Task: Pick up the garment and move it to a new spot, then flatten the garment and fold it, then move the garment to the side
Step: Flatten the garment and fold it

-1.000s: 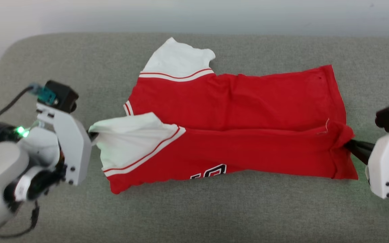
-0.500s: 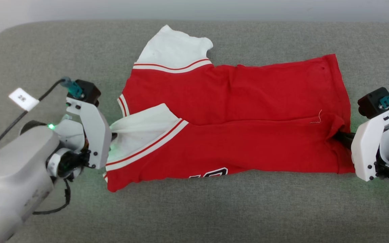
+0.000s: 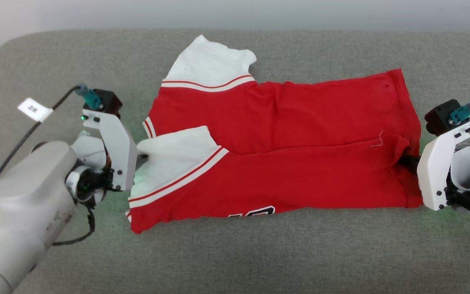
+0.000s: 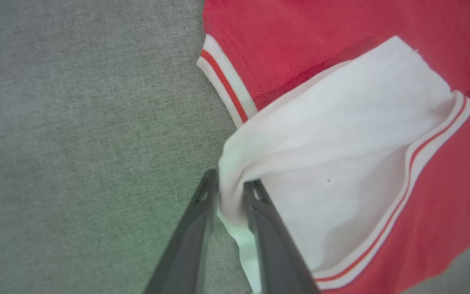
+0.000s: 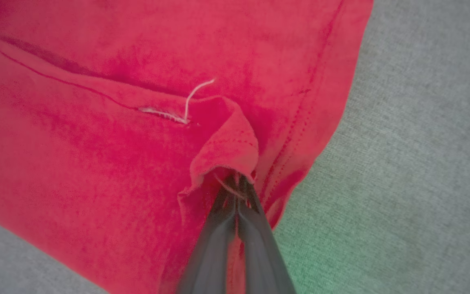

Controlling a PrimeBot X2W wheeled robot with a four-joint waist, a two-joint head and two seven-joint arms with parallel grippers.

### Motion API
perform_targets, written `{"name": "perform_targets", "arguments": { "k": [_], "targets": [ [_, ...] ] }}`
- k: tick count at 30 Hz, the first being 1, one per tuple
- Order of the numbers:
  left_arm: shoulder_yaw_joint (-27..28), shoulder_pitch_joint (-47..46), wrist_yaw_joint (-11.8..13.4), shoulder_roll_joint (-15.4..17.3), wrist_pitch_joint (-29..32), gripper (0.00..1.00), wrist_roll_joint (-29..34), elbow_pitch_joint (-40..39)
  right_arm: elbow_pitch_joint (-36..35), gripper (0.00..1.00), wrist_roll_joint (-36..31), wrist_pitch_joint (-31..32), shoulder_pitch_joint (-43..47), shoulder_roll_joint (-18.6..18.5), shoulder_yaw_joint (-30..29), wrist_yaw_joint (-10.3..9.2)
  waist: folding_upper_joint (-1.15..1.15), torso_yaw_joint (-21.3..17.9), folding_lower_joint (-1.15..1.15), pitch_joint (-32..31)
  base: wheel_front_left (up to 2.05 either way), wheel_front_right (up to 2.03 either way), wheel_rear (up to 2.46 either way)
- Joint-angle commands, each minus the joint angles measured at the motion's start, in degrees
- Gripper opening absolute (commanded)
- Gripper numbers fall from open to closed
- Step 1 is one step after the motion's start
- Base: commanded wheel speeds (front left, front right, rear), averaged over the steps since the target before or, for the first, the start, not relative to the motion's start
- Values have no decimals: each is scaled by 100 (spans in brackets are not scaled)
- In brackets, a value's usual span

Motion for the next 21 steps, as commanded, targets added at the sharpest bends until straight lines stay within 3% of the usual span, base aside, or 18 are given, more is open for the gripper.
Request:
{"name": "perform_targets", "arguments": {
  "k": [1, 2, 10, 21],
  "targets": [
    [23, -56, -18, -7, -27, 100, -40, 25, 54, 50, 59, -30, -31, 12, 42, -8, 0, 8, 0, -49, 0, 0, 0],
    [40, -83, -18, -14, -49, 100, -50, 60, 88, 100, 83, -49, -53, 25, 68, -8, 0, 9, 0, -77, 0, 0, 0],
    [75, -125, 117, 85, 46, 100, -79, -14, 262, 100, 182, -274, -195, 48, 107, -8, 0, 47, 0, -322, 0, 0, 0],
    [-1, 286, 948, 466, 1053, 100, -479, -990, 134, 100, -90, -1474, 19, 97, -637, -8, 0, 45, 0, -721, 0, 0, 0]
  ]
}}
